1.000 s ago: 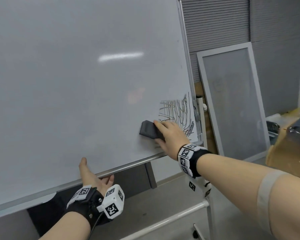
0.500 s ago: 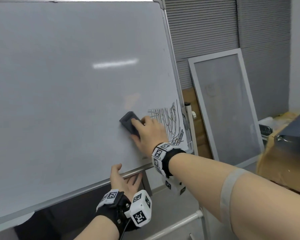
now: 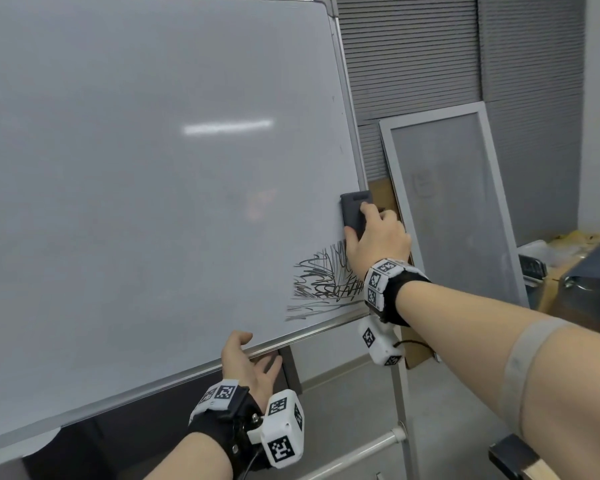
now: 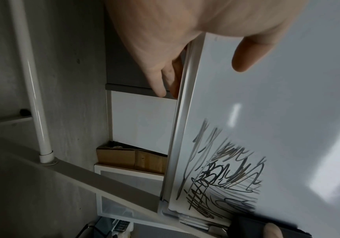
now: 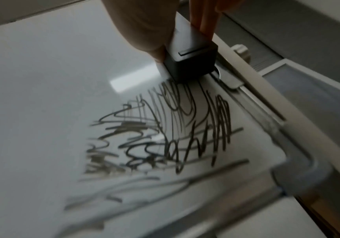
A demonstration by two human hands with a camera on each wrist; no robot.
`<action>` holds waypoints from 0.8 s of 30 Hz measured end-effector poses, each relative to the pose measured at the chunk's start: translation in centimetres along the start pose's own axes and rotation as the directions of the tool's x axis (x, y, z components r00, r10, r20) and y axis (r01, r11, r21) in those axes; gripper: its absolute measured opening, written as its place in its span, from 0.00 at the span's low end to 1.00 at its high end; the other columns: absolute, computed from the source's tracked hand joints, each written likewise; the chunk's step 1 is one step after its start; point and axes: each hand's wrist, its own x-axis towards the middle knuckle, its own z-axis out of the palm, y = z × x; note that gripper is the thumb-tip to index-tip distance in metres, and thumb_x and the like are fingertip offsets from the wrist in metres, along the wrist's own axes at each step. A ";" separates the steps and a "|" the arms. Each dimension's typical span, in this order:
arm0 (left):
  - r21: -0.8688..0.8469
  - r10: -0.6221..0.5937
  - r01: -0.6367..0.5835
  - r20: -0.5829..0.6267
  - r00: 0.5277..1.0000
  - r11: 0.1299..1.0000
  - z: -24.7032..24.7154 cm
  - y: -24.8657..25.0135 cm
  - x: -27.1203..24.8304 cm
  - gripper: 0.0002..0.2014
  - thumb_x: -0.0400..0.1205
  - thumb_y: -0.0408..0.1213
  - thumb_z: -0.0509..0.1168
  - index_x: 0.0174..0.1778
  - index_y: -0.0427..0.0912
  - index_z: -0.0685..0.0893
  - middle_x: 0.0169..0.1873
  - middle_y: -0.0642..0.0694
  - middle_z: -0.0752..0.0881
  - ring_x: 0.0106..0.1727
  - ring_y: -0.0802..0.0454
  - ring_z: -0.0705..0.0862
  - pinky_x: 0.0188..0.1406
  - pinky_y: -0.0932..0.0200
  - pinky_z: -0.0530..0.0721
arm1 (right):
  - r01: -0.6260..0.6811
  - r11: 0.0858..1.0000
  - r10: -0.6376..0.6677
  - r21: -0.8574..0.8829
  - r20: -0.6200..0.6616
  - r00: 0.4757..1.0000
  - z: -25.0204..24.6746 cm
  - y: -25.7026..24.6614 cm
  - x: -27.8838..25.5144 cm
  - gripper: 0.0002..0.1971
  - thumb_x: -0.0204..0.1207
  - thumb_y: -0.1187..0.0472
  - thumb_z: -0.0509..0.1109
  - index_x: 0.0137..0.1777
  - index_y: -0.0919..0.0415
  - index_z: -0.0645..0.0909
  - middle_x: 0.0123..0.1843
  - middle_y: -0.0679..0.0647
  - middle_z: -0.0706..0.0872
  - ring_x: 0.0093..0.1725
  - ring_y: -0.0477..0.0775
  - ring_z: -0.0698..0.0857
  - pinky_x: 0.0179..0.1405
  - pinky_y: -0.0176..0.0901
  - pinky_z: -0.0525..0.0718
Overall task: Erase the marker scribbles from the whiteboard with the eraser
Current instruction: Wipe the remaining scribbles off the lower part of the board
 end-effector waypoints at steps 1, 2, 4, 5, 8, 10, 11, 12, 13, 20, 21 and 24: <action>-0.005 -0.001 0.001 0.002 1.000 1.000 0.0 0.1 0.0 0.30 0.83 0.33 0.59 0.82 0.47 0.61 0.85 0.33 0.56 0.77 0.33 0.71 0.77 0.36 0.73 | 0.020 1.000 -0.020 0.003 0.008 1.000 0.3 0.0 -0.9 0.23 0.76 0.46 0.71 0.69 0.50 0.74 0.55 0.59 0.82 0.52 0.63 0.82 0.50 0.56 0.81; -0.008 -0.001 0.001 0.009 1.000 1.000 -0.1 0.2 0.1 0.26 0.83 0.32 0.58 0.78 0.46 0.63 0.84 0.33 0.58 0.74 0.34 0.73 0.78 0.36 0.73 | 0.054 0.999 -0.054 -0.005 0.023 0.998 0.5 0.2 -1.9 0.23 0.76 0.46 0.71 0.68 0.51 0.75 0.54 0.58 0.82 0.51 0.62 0.81 0.49 0.55 0.81; -0.007 0.002 -0.002 0.020 1.000 1.000 -0.2 0.3 0.3 0.23 0.83 0.32 0.58 0.75 0.45 0.64 0.83 0.33 0.59 0.71 0.34 0.74 0.78 0.37 0.72 | 0.120 0.993 -0.118 -0.020 0.075 0.990 0.8 0.8 -4.3 0.23 0.76 0.45 0.72 0.67 0.51 0.75 0.51 0.56 0.81 0.48 0.59 0.80 0.47 0.51 0.79; -0.008 0.003 -0.003 0.020 1.000 1.000 -0.2 0.3 0.3 0.26 0.83 0.33 0.58 0.77 0.46 0.63 0.84 0.33 0.59 0.73 0.34 0.74 0.78 0.37 0.72 | 0.137 0.990 -0.134 -0.021 0.112 0.985 0.8 1.3 -5.6 0.22 0.76 0.45 0.71 0.67 0.51 0.74 0.50 0.55 0.80 0.47 0.57 0.80 0.47 0.50 0.79; -0.007 -0.001 0.001 0.021 1.000 1.000 0.0 0.1 0.2 0.25 0.81 0.32 0.60 0.75 0.45 0.65 0.82 0.32 0.61 0.74 0.33 0.75 0.77 0.38 0.74 | 0.152 0.988 -0.146 -0.009 0.234 0.961 0.9 2.2 -8.4 0.20 0.77 0.45 0.70 0.65 0.49 0.72 0.52 0.53 0.78 0.49 0.54 0.79 0.48 0.47 0.81; -0.009 -0.015 0.016 0.036 0.999 1.000 -0.2 0.1 0.2 0.21 0.80 0.32 0.60 0.70 0.41 0.69 0.78 0.32 0.67 0.72 0.34 0.76 0.75 0.38 0.75 | 0.143 0.989 -0.148 0.041 0.271 0.951 0.5 2.5 -8.3 0.20 0.77 0.47 0.70 0.66 0.50 0.70 0.55 0.54 0.78 0.53 0.55 0.79 0.50 0.47 0.82; -0.013 -0.031 0.032 0.047 0.998 0.999 -0.4 0.2 0.2 0.19 0.80 0.33 0.60 0.67 0.40 0.71 0.74 0.32 0.71 0.72 0.34 0.77 0.75 0.37 0.76 | 0.128 0.990 -0.141 0.065 0.264 0.954 0.2 2.4 -7.6 0.22 0.77 0.48 0.71 0.67 0.50 0.70 0.57 0.54 0.78 0.55 0.56 0.79 0.50 0.46 0.81; -0.012 -0.053 0.054 0.061 0.997 0.998 -0.4 0.3 0.1 0.15 0.80 0.34 0.60 0.63 0.39 0.72 0.69 0.33 0.74 0.71 0.34 0.78 0.75 0.36 0.76 | 0.110 0.991 -0.126 0.077 0.235 0.964 0.0 2.2 -6.6 0.23 0.77 0.49 0.71 0.68 0.50 0.69 0.59 0.55 0.78 0.56 0.56 0.78 0.50 0.46 0.80; -0.012 -0.068 0.069 0.075 0.995 0.998 -0.6 0.4 0.1 0.13 0.80 0.34 0.60 0.60 0.39 0.73 0.65 0.33 0.76 0.71 0.35 0.78 0.75 0.36 0.75 | 0.088 0.993 -0.102 0.079 0.198 0.975 -0.3 2.0 -5.6 0.24 0.77 0.50 0.72 0.69 0.51 0.68 0.61 0.56 0.77 0.58 0.57 0.78 0.50 0.46 0.80; -0.071 -0.105 0.114 0.118 0.987 0.991 -1.7 0.8 -0.3 0.06 0.81 0.34 0.57 0.51 0.36 0.74 0.58 0.33 0.78 0.54 0.40 0.81 0.79 0.38 0.71 | 0.297 0.952 -0.307 0.080 0.242 0.920 1.1 -0.8 -8.1 0.30 0.77 0.55 0.72 0.78 0.49 0.66 0.61 0.57 0.77 0.57 0.59 0.75 0.56 0.55 0.81; -0.076 -0.107 0.116 0.117 0.987 0.990 -1.7 0.9 -0.3 0.07 0.81 0.35 0.57 0.51 0.35 0.75 0.58 0.33 0.78 0.52 0.40 0.81 0.80 0.39 0.70 | 0.371 0.923 -0.385 0.103 0.258 0.886 1.6 -1.3 -9.3 0.30 0.76 0.57 0.73 0.78 0.49 0.67 0.61 0.58 0.78 0.56 0.60 0.74 0.55 0.57 0.82; -0.092 -0.093 0.104 0.116 0.989 0.990 -1.8 0.9 -0.1 0.16 0.81 0.37 0.57 0.60 0.32 0.75 0.63 0.31 0.80 0.55 0.38 0.83 0.78 0.42 0.72 | 0.605 0.788 -0.609 0.110 0.278 0.743 3.4 -1.3 -12.0 0.31 0.71 0.64 0.76 0.74 0.52 0.72 0.56 0.59 0.80 0.49 0.61 0.75 0.43 0.58 0.84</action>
